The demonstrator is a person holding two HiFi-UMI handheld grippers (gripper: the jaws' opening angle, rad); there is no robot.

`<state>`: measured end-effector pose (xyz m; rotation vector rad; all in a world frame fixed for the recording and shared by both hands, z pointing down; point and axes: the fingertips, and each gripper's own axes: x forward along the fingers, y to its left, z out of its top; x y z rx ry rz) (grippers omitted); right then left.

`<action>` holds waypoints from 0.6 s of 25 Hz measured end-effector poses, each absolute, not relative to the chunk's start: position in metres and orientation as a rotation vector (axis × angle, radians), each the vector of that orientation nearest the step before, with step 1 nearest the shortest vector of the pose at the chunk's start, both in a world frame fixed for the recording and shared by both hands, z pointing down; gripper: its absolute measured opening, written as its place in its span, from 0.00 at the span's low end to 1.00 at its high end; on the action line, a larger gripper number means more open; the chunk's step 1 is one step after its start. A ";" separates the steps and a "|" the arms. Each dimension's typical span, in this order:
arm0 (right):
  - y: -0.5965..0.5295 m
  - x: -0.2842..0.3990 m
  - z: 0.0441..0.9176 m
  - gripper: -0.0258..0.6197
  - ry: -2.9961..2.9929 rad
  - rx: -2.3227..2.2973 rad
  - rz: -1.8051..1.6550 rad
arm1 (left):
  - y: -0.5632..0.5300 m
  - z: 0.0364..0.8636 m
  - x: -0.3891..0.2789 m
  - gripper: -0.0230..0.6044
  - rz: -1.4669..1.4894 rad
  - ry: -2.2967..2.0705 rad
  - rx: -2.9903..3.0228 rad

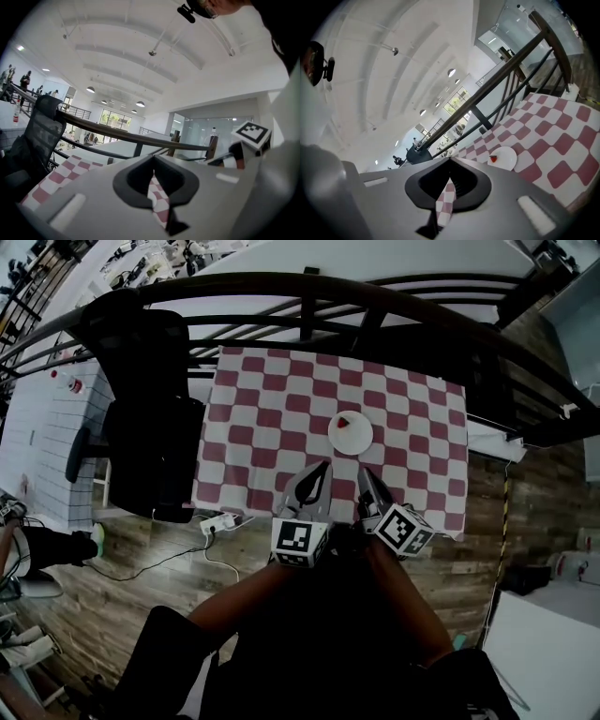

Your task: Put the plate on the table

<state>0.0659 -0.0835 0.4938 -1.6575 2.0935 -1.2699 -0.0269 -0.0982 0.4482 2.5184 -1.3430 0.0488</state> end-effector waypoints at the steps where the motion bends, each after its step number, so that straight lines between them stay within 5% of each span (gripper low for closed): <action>1: -0.082 0.063 0.489 0.04 2.123 -1.674 -1.237 | -0.097 0.448 -0.029 0.05 0.045 -1.345 2.516; 15: -0.070 0.056 0.442 0.04 2.428 -2.019 -0.598 | -0.088 0.439 -0.017 0.05 0.022 -1.283 2.631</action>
